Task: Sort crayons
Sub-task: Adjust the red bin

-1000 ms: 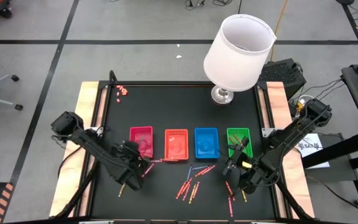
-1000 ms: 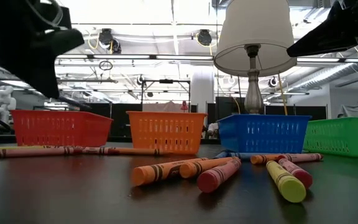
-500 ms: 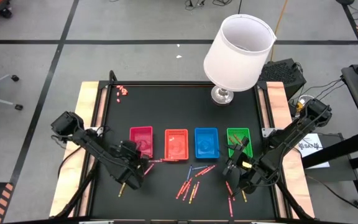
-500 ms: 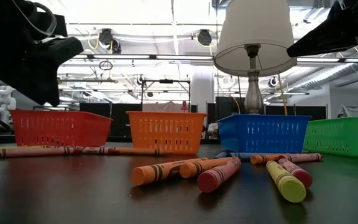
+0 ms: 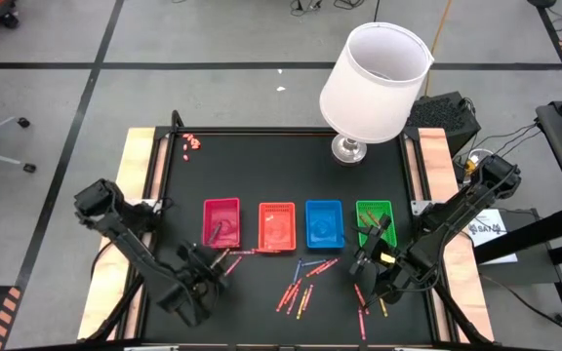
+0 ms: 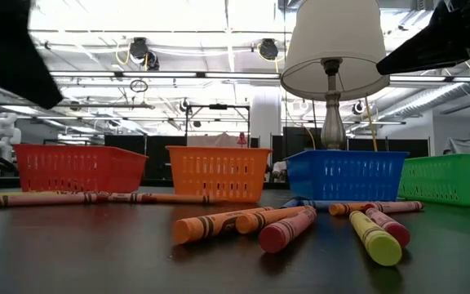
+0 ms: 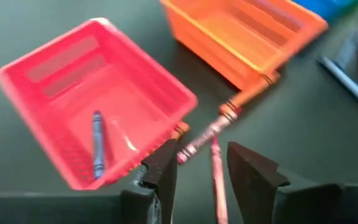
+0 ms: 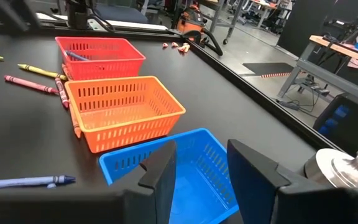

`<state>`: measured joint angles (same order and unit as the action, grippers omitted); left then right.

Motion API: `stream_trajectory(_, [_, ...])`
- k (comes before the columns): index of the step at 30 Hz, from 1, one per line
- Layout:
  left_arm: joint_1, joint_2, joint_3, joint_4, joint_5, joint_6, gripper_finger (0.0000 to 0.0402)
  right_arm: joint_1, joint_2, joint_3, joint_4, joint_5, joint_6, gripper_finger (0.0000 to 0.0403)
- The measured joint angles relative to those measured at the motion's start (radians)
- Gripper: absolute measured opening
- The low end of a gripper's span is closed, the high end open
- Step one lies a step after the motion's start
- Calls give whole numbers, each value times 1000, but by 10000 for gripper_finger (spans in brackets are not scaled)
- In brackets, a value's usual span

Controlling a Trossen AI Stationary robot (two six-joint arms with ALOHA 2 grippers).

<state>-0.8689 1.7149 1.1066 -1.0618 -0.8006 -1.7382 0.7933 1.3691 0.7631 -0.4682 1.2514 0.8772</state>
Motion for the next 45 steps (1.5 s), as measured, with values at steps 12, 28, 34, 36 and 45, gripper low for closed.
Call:
stream_trajectory(12, [-55,27,-104,204,-65,226,47,0,0,0,8,0,-3,128])
stream_trajectory(28, [18,40,-249,267,-19,199,3,-2,0,0,8,1,-7,128])
stream_trajectory(34, [67,40,-254,256,-58,213,3,-2,0,0,7,1,-7,128])
stream_trajectory(36, [83,40,-254,256,-73,234,3,-2,0,0,7,1,-7,128])
stream_trajectory(45, [122,40,-254,238,-61,287,3,-2,0,0,7,0,-7,128])
